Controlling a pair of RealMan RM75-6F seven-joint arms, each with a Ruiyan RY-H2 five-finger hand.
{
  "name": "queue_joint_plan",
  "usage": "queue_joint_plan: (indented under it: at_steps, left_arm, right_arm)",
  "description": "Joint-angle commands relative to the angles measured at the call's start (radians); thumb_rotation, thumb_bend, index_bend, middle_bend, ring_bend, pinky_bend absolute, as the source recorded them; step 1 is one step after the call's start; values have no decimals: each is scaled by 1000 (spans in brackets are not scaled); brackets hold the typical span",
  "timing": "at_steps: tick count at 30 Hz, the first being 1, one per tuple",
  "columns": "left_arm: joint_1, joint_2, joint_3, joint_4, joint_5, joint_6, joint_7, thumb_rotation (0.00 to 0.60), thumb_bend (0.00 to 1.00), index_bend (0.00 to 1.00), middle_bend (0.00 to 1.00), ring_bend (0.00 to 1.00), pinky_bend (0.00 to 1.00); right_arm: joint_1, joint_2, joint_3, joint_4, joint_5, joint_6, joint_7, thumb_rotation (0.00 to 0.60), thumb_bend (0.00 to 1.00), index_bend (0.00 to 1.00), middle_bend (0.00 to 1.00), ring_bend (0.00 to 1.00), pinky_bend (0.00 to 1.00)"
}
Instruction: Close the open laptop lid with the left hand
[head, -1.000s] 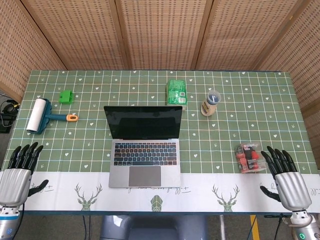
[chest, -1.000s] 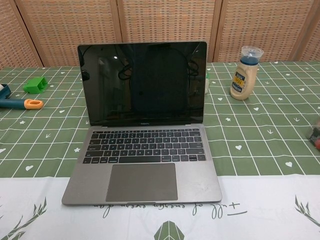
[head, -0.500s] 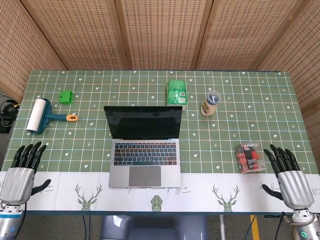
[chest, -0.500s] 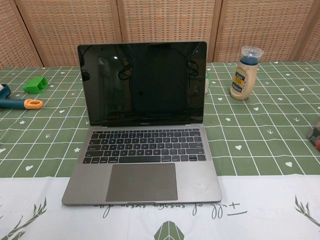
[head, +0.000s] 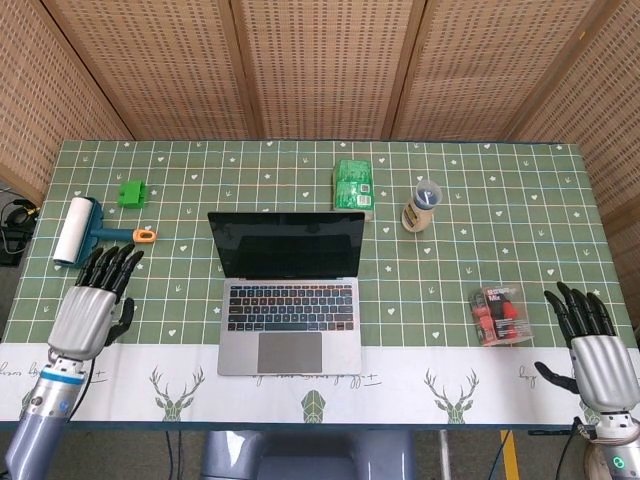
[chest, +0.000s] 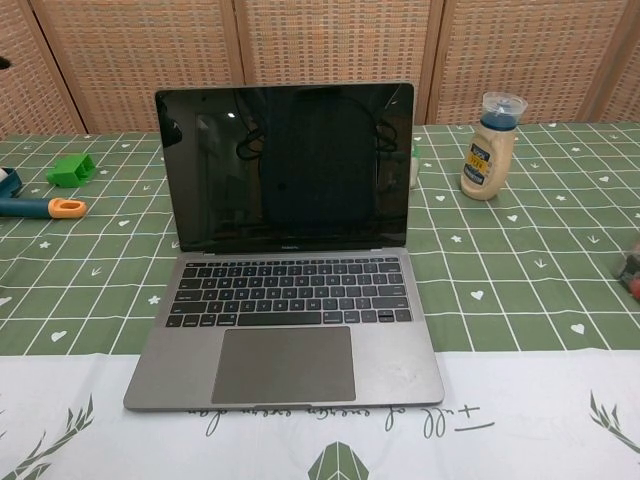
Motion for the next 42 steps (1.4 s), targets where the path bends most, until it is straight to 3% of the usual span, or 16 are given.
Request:
queue_joint_plan:
  at_steps: [1,4,10,17,25,34,42]
  left_arm:
    - [-102,19,-80,-41,-102,-124,13,600,921,0,0,0,0]
    - [-186,28,-133,-43,-196,-232,20,600,994,0,0,0,14]
    - [-344,29,-212,2,-371,-395,78,600,1000,3,0,0,18]
    - [-538,6,-258,79,-578,-528,147,600,1000,14,0,0,37]
    - [-716,-7,-233,130,-796,-593,203,600,1000,35,0,0,63]
    - [-846,-32,-181,178,-976,-610,240,600,1000,77,0,0,109]
    - [-928,-48,-123,206,-1070,-589,256,600,1000,170,8,52,181]
  right_arm:
    - [2,2,6,6,13,-7,10,600,16,0,0,0,0]
    - [4,3,12,12,25,-12,21,600,16,0,0,0,0]
    - [6,7,22,20,50,-24,41,600,16,0,0,0,0]
    - [13,10,32,34,82,-51,62,600,16,0,0,0,0]
    - [13,15,40,42,98,-57,82,600,15,0,0,0,0]
    - [12,20,45,47,108,-60,102,600,16,0,0,0,0]
    - [12,22,48,51,112,-63,113,600,16,0,0,0,0]
